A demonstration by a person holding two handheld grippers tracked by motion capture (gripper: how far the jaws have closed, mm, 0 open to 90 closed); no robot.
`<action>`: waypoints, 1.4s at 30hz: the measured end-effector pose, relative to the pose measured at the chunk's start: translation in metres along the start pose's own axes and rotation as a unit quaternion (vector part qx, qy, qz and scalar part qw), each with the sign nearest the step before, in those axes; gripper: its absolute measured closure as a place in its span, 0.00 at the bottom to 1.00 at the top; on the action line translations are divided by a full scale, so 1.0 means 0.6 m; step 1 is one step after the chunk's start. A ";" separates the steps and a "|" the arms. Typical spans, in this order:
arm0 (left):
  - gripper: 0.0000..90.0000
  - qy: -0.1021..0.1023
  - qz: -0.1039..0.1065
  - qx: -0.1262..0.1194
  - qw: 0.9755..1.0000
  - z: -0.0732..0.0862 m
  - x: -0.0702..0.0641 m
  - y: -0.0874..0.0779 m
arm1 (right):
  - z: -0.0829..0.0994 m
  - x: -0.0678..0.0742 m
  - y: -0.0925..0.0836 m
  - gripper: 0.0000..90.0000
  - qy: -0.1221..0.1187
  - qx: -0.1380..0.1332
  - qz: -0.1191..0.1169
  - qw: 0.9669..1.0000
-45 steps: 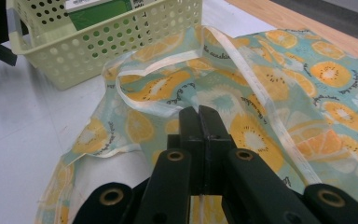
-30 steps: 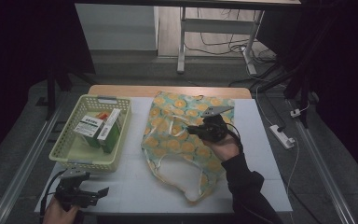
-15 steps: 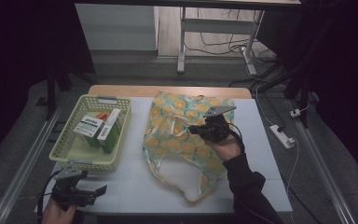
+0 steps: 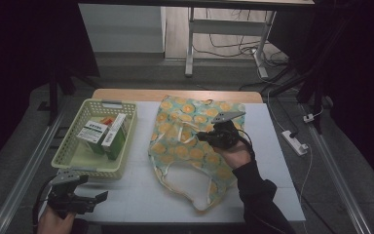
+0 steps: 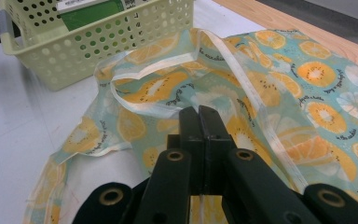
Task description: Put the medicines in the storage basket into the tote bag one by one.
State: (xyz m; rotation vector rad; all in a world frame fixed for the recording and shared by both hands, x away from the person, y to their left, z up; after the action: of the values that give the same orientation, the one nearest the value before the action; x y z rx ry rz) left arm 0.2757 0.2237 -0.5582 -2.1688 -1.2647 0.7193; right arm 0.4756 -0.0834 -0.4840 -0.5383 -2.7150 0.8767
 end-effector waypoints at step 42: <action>0.00 -0.025 -0.082 -0.014 0.996 -0.116 0.146 0.020 | -0.004 -0.002 -0.005 1.00 -0.004 -0.004 0.001 1.000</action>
State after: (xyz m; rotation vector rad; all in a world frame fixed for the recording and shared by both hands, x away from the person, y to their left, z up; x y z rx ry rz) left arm 0.3664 0.2846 -0.5319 -2.0516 -1.4677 0.6965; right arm 0.4769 -0.0850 -0.4807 -0.5395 -2.7274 0.8714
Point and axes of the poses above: each handheld gripper's, and its own axes: y roughly forward along the jaws, z roughly out of its underside, x roughly to its left, the point moved 10 cm from there along y, roughly forward along the jaws, and after that the axes turned 5 degrees about -z, right-handed, at the moved point
